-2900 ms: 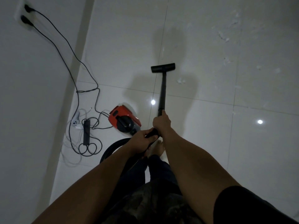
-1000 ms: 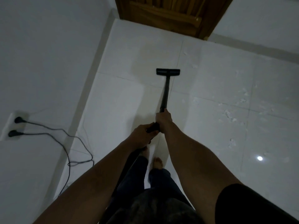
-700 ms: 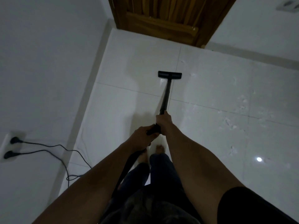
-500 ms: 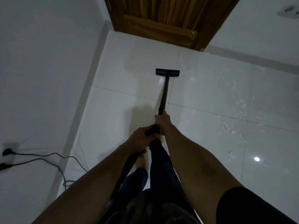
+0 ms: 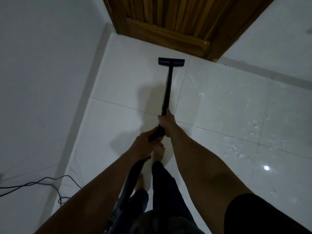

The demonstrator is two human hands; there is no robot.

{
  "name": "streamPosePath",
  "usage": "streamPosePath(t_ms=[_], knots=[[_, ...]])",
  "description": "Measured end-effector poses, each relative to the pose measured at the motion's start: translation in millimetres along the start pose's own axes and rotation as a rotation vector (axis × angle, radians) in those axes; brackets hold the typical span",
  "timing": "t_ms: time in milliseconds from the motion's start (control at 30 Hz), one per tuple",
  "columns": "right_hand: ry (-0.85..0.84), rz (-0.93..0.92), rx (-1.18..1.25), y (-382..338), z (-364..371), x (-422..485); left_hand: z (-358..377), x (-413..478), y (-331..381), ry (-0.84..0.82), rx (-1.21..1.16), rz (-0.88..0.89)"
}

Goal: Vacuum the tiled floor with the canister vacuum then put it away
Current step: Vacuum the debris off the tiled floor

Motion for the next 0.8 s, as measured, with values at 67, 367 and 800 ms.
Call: streamPosePath(t_ms=[67, 367, 800], knots=[[0.017, -0.013, 0.010, -14.1, -6.9, 8.1, 2.2, 10.7, 12.9, 0.003, -0.005, -0.003], [0.139, -0.016, 0.060, -20.1, -33.7, 19.6, -3.6, 20.3, 40.0, -0.029, 0.037, 0.006], [0.046, 0.067, 0.216, -45.5, -27.0, 56.0, -0.2, 55.1, 60.0, 0.034, 0.040, 0.008]])
Point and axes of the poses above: each hand's wrist, its own x-axis towards the middle knuckle, its own z-axis out of the palm, y = z × x, the point moved 9 cm from there along x, towards the middle knuckle, and after that the axes turned 12 degrees about y, right-handed, at the moved point
